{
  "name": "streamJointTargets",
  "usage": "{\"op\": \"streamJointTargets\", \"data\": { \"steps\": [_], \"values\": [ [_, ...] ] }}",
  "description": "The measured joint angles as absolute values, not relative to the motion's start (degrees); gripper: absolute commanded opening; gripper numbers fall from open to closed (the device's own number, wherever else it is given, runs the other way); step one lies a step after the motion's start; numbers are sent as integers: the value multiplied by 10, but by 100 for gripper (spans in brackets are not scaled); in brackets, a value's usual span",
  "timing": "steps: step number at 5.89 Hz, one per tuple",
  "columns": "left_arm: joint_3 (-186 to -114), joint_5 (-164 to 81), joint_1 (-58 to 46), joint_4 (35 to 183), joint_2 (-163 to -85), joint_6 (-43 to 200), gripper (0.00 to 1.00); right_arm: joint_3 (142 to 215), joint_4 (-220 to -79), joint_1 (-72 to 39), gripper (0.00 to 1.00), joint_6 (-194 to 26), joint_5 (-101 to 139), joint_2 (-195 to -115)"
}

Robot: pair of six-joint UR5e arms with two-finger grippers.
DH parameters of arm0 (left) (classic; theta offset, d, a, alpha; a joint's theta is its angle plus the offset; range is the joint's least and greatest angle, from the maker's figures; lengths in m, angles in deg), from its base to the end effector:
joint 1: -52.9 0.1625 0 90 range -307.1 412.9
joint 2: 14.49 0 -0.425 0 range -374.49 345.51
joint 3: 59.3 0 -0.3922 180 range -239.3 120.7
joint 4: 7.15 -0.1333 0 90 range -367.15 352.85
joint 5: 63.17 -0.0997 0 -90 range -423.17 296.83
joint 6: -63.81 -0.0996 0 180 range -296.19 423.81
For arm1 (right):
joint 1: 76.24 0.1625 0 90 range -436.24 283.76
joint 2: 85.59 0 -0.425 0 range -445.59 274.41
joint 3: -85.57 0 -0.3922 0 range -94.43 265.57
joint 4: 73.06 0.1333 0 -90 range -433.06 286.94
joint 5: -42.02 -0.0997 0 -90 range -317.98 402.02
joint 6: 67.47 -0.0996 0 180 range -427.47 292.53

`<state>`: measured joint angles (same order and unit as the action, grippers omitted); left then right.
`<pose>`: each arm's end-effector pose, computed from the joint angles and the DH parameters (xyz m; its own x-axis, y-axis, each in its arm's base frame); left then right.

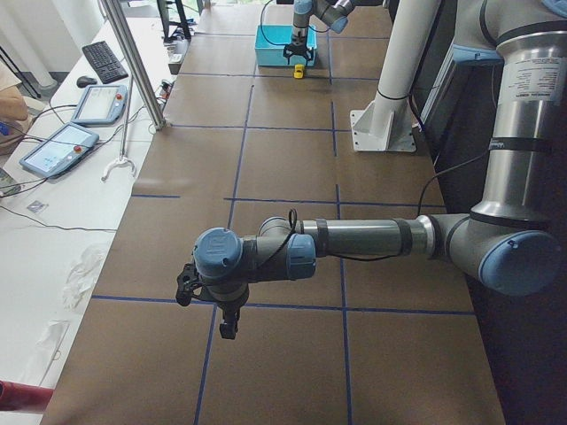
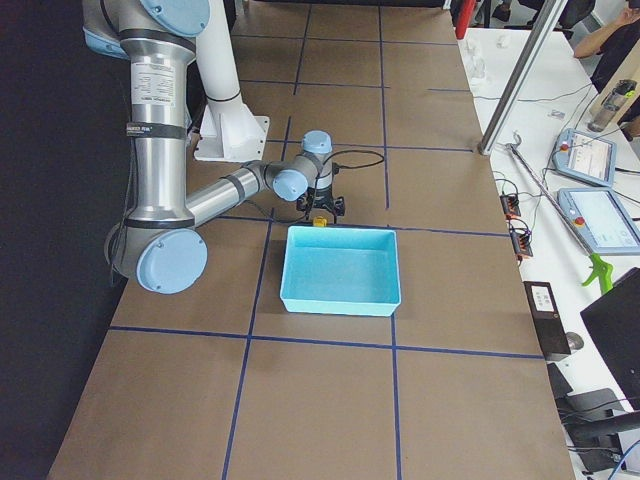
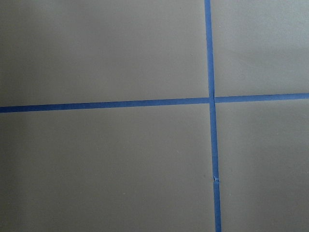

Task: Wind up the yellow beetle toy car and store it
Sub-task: 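Close the right gripper on the yellow car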

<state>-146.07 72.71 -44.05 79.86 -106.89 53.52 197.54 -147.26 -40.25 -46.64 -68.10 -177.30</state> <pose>-0.1224 -0.4936 0.6686 0.6958 0.0473 -0.7167 -0.0036 0.9980 0.0624 -0.3390 -0.3686 0.4684 0.1300 -0.9902 0.0506 0.7493 0.1315 0.6490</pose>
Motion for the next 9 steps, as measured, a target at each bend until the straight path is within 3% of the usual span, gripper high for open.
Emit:
{"op": "streamJointTargets", "data": {
  "steps": [6, 8, 9],
  "values": [
    [-1460, 727, -440, 799, -1068, 536, 100, 1956, -1463, -425, 96, -466, -679, -1776],
    [-1460, 726, -440, 799, -1069, 536, 100, 1956, -1463, -428, 18, -466, -673, -1777],
    [-1460, 726, -440, 799, -1069, 536, 100, 1959, -1463, -429, 0, -466, -671, -1778]
  ]
}}
